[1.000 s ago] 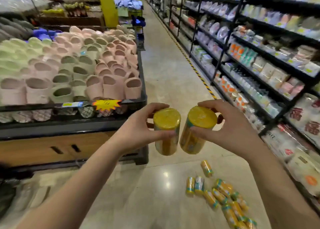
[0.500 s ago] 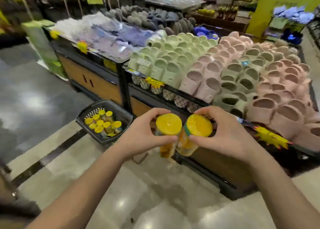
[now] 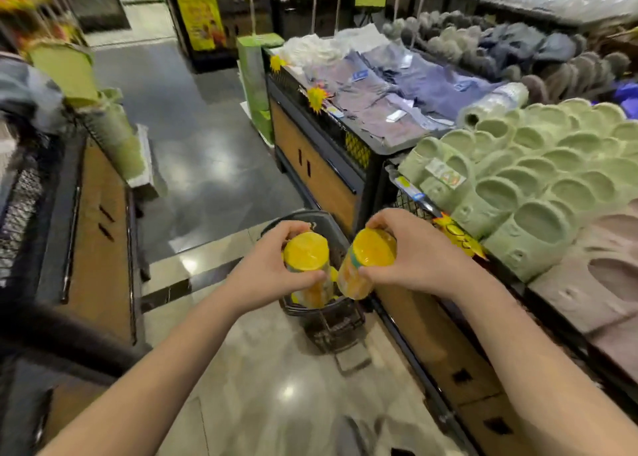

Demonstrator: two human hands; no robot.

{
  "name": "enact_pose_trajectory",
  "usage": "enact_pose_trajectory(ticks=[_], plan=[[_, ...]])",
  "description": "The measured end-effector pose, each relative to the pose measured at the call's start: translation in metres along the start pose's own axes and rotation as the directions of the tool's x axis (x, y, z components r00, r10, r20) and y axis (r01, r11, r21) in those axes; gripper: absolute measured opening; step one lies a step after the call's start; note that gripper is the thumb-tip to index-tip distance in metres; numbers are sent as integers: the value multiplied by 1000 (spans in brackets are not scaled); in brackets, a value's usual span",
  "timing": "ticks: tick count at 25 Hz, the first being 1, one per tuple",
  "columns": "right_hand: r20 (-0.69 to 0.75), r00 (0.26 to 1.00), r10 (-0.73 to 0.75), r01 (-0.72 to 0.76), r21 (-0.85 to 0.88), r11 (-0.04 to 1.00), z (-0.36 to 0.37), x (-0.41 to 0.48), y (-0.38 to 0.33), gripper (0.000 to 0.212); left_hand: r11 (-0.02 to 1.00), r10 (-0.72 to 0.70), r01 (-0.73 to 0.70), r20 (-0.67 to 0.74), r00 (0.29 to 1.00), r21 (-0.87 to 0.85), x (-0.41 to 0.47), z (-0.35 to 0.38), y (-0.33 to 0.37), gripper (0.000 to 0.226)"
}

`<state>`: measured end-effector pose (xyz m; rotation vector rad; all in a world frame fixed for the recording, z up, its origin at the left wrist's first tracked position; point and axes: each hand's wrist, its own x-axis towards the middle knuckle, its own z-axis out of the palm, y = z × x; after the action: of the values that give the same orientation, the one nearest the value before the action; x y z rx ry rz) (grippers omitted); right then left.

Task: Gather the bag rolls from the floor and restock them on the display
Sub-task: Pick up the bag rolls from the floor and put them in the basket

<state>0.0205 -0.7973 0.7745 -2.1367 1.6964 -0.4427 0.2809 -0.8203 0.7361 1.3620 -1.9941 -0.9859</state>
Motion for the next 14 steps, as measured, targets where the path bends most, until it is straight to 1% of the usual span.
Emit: enact_pose_trajectory(ticks=[3,6,9,14], plan=[[47,998,-47,49,-30,998,-1,65,24,78,998,-46,48,-42,998,49,48,-5,-18,75],[104,994,-31,37,-56,998,7,122,46,78,992,-112,114,-39,993,55,90,-10,-43,71],[147,989,24,-13,-78,997,25,174,68,77,983,-165,164,5,986,79,135,-12,-78,74],[181,975,132,-115,-103,988,66,250,108,74,972,-207,191,119,971,137,214,-8,-149,79]])
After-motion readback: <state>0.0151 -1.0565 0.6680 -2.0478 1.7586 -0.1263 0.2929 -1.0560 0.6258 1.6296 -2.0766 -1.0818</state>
